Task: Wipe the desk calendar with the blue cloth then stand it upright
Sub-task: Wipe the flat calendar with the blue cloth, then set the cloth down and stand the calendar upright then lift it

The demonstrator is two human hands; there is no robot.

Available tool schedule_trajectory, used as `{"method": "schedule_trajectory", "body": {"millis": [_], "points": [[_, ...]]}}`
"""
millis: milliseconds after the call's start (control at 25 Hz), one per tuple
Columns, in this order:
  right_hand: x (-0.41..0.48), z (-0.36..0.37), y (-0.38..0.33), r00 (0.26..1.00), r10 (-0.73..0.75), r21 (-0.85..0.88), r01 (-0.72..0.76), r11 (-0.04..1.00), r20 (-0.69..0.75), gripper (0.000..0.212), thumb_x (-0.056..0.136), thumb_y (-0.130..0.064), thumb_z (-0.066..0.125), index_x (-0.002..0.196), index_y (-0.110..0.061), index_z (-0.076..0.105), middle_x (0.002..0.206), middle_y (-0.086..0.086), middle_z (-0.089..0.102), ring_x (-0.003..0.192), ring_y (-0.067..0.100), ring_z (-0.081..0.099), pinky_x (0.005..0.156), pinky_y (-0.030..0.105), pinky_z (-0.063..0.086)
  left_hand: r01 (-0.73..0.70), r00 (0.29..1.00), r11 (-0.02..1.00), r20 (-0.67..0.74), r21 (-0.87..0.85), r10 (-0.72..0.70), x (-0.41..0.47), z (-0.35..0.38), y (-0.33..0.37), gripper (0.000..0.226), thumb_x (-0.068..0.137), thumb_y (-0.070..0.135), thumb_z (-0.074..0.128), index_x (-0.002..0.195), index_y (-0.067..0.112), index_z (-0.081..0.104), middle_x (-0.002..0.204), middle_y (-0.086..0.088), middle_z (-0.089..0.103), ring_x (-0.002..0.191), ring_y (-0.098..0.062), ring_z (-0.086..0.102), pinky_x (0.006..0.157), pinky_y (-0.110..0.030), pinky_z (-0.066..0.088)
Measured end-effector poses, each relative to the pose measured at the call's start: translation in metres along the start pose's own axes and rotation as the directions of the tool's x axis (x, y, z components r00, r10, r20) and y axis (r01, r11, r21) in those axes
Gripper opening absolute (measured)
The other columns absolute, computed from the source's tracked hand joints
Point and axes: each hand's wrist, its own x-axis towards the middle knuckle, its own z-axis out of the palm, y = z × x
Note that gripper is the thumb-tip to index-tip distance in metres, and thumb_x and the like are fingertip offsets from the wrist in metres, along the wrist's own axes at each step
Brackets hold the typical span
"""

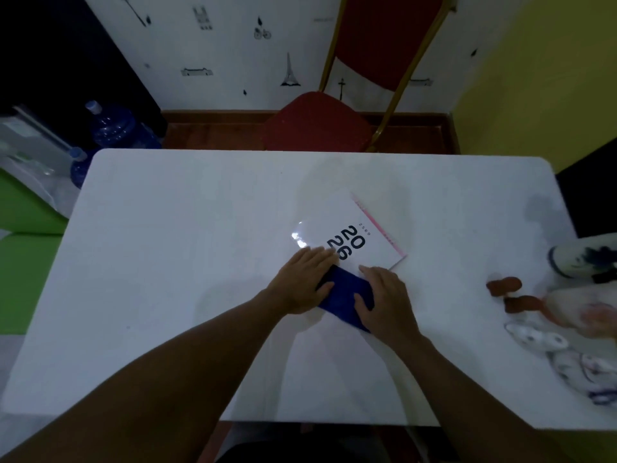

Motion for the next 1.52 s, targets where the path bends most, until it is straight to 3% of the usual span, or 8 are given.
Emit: {"method": "schedule_trajectory", "body": {"millis": [160, 440, 680, 800, 880, 1040, 1200, 1520], "points": [[0.005, -0.006, -0.006, 0.981, 0.163, 0.005, -0.165, 0.986, 0.106, 0.035, 0.089, -0.029, 0.072, 0.119, -0.011, 0.066, 0.11, 0.009, 0.067, 0.1, 0.029, 0.06, 0.086, 0.037, 0.042, 0.002, 0.998, 0.997, -0.07, 0.075, 0.003, 0.001, 0.005, 0.019, 0.051, 0.091, 0.024, 0.064, 0.139, 0.012, 0.053, 0.131, -0.009, 0.061, 0.121, -0.027, 0.053, 0.11, -0.04, 0.032], [0.004, -0.022, -0.016, 0.94, 0.128, 0.013, -0.139, 0.99, 0.317, 0.022, 0.098, -0.029, 0.062, 0.113, -0.013, 0.062, 0.114, 0.008, 0.061, 0.098, 0.024, 0.059, 0.092, 0.036, 0.044, 0.071, 0.996, 0.99, -0.054, 0.12, -0.065, -0.015, -0.002, 0.027, 0.022, 0.098, 0.027, 0.056, 0.11, 0.011, 0.066, 0.108, -0.009, 0.058, 0.096, -0.023, 0.049, 0.084, -0.033, 0.042], [-0.022, -0.045, -0.027, 0.987, -0.138, 0.132, 0.127, 0.983, 0.08, 0.015, 0.085, -0.011, 0.075, 0.098, -0.012, 0.069, 0.089, 0.003, 0.072, 0.077, 0.024, 0.065, 0.08, 0.047, 0.053, 0.13, 0.991, 0.984, 0.031, -0.123, -0.127, -0.061, -0.017, 0.039, 0.016, 0.103, 0.025, 0.045, 0.118, 0.024, 0.051, 0.104, -0.006, 0.07, 0.078, -0.02, 0.06, 0.067, -0.03, 0.044], [-0.067, -0.037, -0.023, 0.957, -0.27, 0.093, 0.261, 0.961, 0.103, 0.029, 0.072, -0.008, 0.074, 0.1, -0.015, 0.071, 0.096, 0.005, 0.068, 0.086, 0.027, 0.063, 0.079, 0.045, 0.05, -0.026, 0.999, 0.995, 0.016, -0.095, 0.027, -0.101, -0.008, 0.038, 0.037, 0.097, 0.033, 0.057, 0.134, 0.027, 0.054, 0.12, -0.004, 0.069, 0.101, -0.025, 0.067, 0.093, -0.04, 0.052], [-0.105, -0.022, -0.016, 0.926, -0.269, 0.046, 0.267, 0.963, 0.265, 0.037, 0.075, -0.027, 0.072, 0.111, -0.019, 0.071, 0.113, 0.004, 0.064, 0.102, 0.025, 0.062, 0.089, 0.039, 0.048, -0.145, 0.981, 0.988, 0.125, -0.055, 0.151, -0.128, 0.007, 0.037, 0.057, 0.092, 0.049, 0.06, 0.143, 0.024, 0.051, 0.145, 0.0, 0.056, 0.133, -0.018, 0.051, 0.119, -0.041, 0.031], [-0.138, 0.007, -0.011, 0.956, -0.179, 0.022, 0.179, 0.984, 0.23, 0.049, 0.088, -0.036, 0.065, 0.133, -0.017, 0.064, 0.14, 0.004, 0.059, 0.125, 0.022, 0.056, 0.107, 0.03, 0.041, -0.092, 0.964, 0.996, 0.251, 0.005, 0.088, -0.145, 0.042, 0.041, 0.065, 0.103, 0.053, 0.03, 0.159, 0.022, 0.018, 0.167, 0.002, 0.008, 0.152, -0.009, 0.001, 0.126, -0.038, 0.006], [-0.137, 0.02, -0.017, 0.942, -0.24, -0.153, 0.279, 0.948, 0.234, 0.056, 0.099, -0.019, 0.057, 0.151, -0.003, 0.046, 0.16, 0.013, 0.042, 0.149, 0.03, 0.039, 0.121, 0.049, 0.033, -0.039, 0.97, 0.99, 0.243, 0.134, 0.005, -0.141, 0.052, 0.047, 0.062, 0.108, 0.034, 0.028, 0.159, 0.016, -0.002, 0.165, -0.004, -0.012, 0.153, -0.018, -0.009, 0.123, -0.034, -0.004], [-0.114, 0.002, -0.02, 0.961, -0.227, -0.039, 0.236, 0.971, 0.161, 0.043, 0.097, -0.017, 0.058, 0.138, -0.006, 0.061, 0.14, 0.012, 0.063, 0.123, 0.027, 0.063, 0.105, 0.039, 0.052, -0.015, 0.995, 1.0, 0.099, 0.018, 0.013, -0.126, 0.039, 0.046, 0.053, 0.106, 0.039, 0.027, 0.156, 0.02, 0.03, 0.162, -0.001, 0.03, 0.149, -0.016, 0.027, 0.123, -0.034, 0.011]]}}
